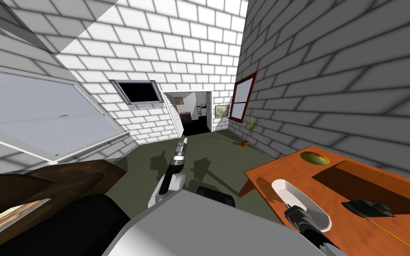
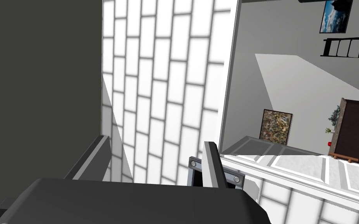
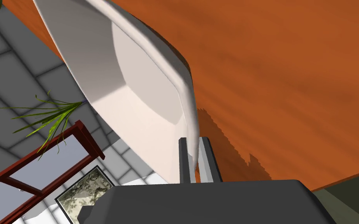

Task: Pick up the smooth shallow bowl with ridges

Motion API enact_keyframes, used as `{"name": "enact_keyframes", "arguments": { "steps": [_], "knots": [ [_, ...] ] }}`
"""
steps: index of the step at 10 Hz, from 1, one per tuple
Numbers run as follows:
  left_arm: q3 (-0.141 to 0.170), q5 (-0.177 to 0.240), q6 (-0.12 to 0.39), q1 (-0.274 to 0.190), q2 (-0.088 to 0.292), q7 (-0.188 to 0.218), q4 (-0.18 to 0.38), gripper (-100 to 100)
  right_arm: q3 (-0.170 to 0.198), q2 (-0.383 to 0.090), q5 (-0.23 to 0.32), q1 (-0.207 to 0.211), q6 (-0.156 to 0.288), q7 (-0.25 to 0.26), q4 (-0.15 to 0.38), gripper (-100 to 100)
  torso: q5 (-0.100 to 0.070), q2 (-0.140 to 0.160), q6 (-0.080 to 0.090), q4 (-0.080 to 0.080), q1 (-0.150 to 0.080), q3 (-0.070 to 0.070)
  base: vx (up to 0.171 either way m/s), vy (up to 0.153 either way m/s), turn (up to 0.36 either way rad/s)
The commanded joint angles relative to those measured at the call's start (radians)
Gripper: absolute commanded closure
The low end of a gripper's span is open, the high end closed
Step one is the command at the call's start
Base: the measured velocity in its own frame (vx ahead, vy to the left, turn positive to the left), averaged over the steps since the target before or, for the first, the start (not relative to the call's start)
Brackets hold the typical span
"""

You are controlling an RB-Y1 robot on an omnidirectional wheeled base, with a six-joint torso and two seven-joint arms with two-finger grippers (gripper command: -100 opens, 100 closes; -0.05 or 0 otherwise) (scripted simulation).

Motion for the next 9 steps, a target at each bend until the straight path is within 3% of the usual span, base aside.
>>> {"name": "enact_keyframes", "arguments": {
  "steps": [1,3,4,5,7,8,9],
  "knots": [
    [0.000,0.000,0.000,0.000,0.000,0.000,0.000,0,0.000,0.000,0.000,0.000,0.000,0.000,0.000,100,0.000,0.000,0.000,0.000,0.000,0.000,-0.002,-0.005,0.032],
    [0.000,0.000,0.000,0.000,0.000,0.000,0.000,0,0.002,-0.002,0.003,0.000,-0.002,0.005,0.000,100,-0.001,0.002,0.003,0.002,0.000,0.002,0.000,0.000,0.000],
    [0.000,0.000,0.000,0.000,0.000,0.000,0.000,0,0.002,-0.002,0.002,0.000,-0.001,0.005,0.001,0,-0.001,0.003,0.002,0.002,0.000,0.002,0.000,0.000,0.000],
    [0.000,0.000,0.000,0.000,0.000,0.000,0.000,0,0.020,-0.022,-0.028,0.008,0.018,-0.002,-0.020,100,-0.001,0.003,0.002,0.002,0.000,0.002,0.003,0.032,-0.046],
    [0.000,0.000,0.000,0.000,0.000,0.000,0.000,0,0.014,-0.060,-0.044,0.030,-0.006,-0.012,-0.037,100,0.000,0.004,0.003,0.001,0.005,0.002,-0.012,0.094,-0.056],
    [0.000,0.000,0.000,0.000,0.000,0.000,0.000,0,0.011,-0.046,-0.035,0.021,0.000,-0.010,-0.028,100,0.001,0.004,0.002,0.001,0.007,0.003,-0.008,0.046,-0.022],
    [0.000,0.000,0.000,0.000,0.000,0.000,0.000,0,0.009,-0.047,-0.036,0.023,-0.003,-0.012,-0.027,0,0.000,0.004,0.001,0.001,0.005,0.002,-0.003,0.009,-0.002]
  ]
}}
